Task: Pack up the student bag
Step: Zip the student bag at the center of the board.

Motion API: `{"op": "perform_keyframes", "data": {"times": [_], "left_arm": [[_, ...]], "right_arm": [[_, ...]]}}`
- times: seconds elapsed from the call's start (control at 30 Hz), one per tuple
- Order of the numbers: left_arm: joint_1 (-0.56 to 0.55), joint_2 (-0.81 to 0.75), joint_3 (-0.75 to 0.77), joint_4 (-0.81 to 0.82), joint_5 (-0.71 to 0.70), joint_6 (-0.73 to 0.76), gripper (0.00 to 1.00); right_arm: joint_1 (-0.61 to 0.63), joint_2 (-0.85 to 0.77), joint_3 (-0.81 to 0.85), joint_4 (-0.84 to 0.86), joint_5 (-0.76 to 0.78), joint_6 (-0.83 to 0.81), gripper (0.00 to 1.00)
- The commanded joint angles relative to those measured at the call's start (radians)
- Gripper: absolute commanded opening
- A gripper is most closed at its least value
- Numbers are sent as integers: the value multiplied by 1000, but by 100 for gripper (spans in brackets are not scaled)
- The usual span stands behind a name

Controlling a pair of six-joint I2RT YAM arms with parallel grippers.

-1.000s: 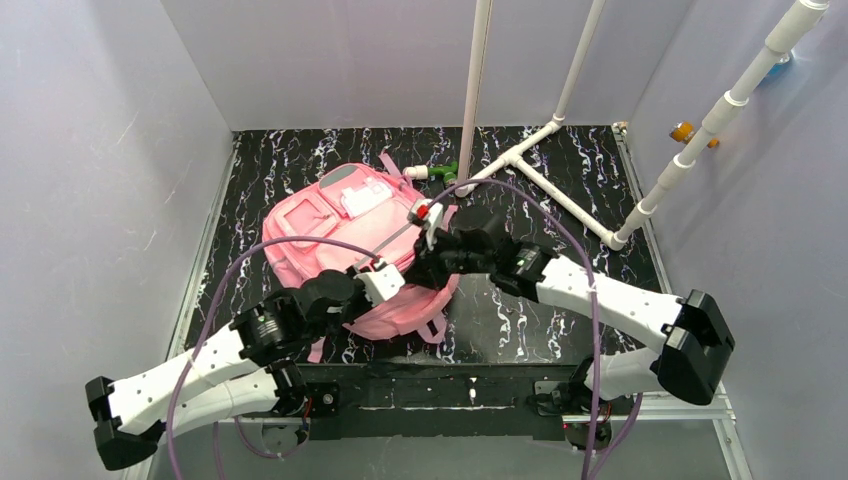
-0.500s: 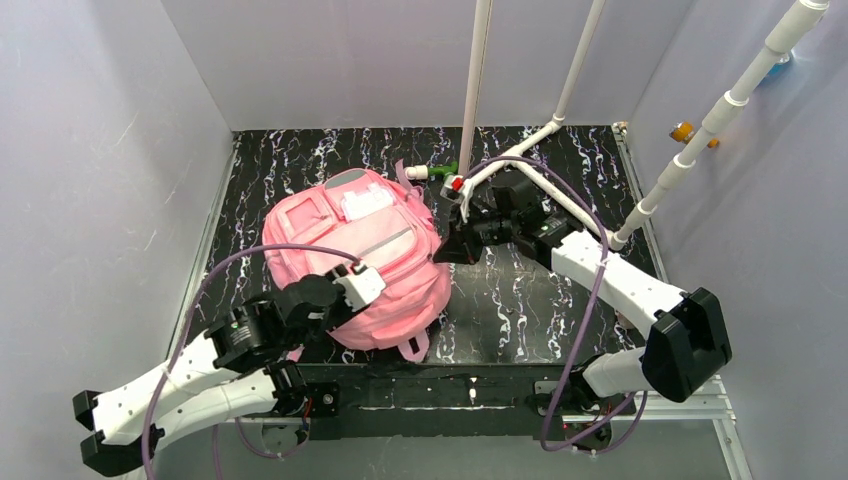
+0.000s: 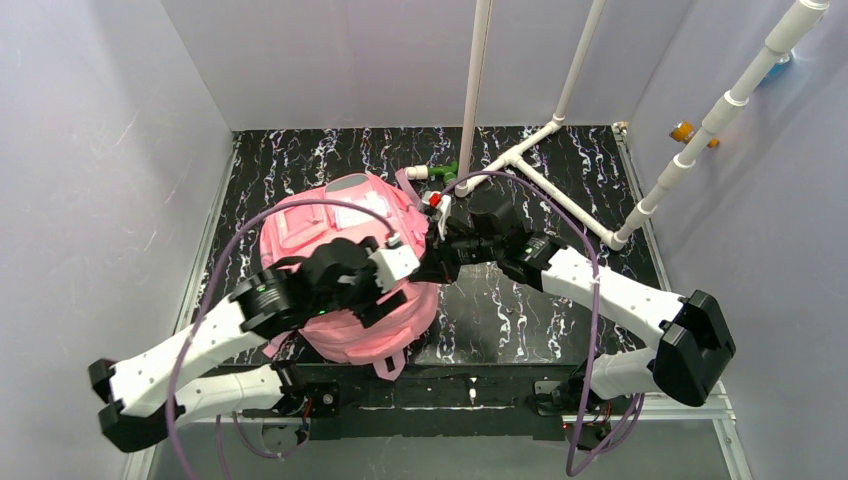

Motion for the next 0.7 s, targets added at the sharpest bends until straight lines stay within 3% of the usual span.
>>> {"op": "perform_keyframes", "data": {"times": [0.0,0.17,0.27,0.33,0.47,0.67], "left_arm": [[-30,101,2,126,-13,-42,70],[-45,94,-116,245,-204,-13,69],[-45,97,-157,251,-271,2,59],[-45,95,-176,243,-312,-7,46],[-45,42,-224,231,-433,-27,0],[-45,-66,-269,171,-464,-20,0]], "right_arm": [[25,-35,4,240,17,116,1],[39,-33,-3,275,34,160,1],[52,-29,4,285,34,170,1],[62,-28,12,293,35,172,1],[64,-35,31,241,63,129,1],[10,-49,5,128,86,37,1]]}}
